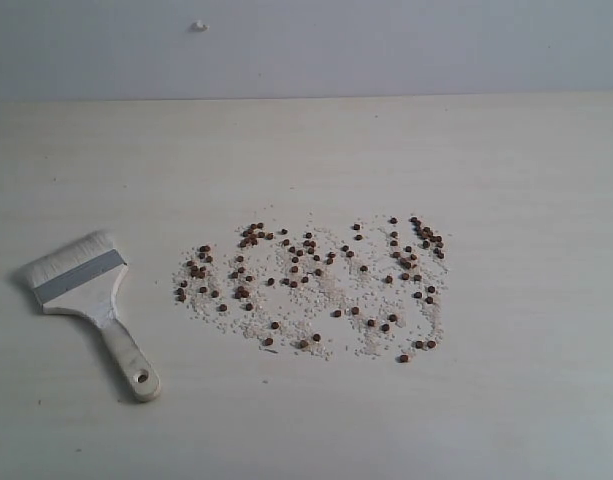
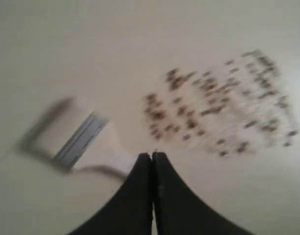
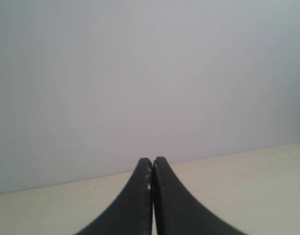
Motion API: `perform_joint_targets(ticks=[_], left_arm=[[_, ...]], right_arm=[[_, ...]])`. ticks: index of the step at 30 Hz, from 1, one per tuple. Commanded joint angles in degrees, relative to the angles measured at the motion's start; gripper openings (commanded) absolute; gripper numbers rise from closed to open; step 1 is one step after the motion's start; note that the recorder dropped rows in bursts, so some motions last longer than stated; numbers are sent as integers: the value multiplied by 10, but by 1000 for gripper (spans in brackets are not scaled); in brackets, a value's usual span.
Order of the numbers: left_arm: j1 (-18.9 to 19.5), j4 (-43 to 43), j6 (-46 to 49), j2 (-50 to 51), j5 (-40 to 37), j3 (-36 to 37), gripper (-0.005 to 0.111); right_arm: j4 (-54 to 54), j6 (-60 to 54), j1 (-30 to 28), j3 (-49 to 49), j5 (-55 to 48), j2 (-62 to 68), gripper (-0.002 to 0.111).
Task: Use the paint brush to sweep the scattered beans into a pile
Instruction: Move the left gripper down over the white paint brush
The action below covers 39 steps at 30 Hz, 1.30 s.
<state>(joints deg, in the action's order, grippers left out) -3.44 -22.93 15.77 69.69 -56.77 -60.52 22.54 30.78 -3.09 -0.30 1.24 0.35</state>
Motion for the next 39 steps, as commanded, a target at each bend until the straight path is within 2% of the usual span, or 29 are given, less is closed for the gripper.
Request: perform_joint_targets(ticks=[1,4,5,6,7,9,11,16,20,22,23,26,31,34,36,39], left_arm=[[1,208,-189,24,-34,4,2],[1,211,-195,28,-25,22,19],[1,211,-210,29,-25,27,28],[1,211,-224,29,-23,30,37],[1,199,-249,30,-19,38,55],[1,174,-250,30,-18,48,62],[1,153,-249,30,-14,60,60],[1,151,-247,30,-10,78,34],[1,150,-212,30,-4,78,30],[1,150,-190,30,-4,78,5],[1,148,-187,30,-3,78,0],[1,121,-165,34,-3,81,0],[1,102,-218,62,62,110,3],[0,61,-214,95,89,124,18],[-11,19,-163,122,98,129,32],[-36,-41,-94,164,108,129,45]], right_arm=[[2,0,-2,3,4,-4,0],[2,0,-2,3,4,-4,0],[2,0,-2,3,4,-4,0],[2,0,-2,3,4,-4,0],[2,0,-2,3,4,-4,0],[2,0,-2,3,4,-4,0],[2,0,-2,3,4,-4,0],[2,0,-2,3,4,-4,0],[2,0,-2,3,4,-4,0],[2,0,-2,3,4,-4,0],[2,0,-2,3,4,-4,0],[2,0,-2,3,4,-4,0],[2,0,-2,3,4,-4,0],[2,0,-2,3,4,-4,0],[2,0,-2,3,4,-4,0],[2,0,-2,3,4,-4,0]])
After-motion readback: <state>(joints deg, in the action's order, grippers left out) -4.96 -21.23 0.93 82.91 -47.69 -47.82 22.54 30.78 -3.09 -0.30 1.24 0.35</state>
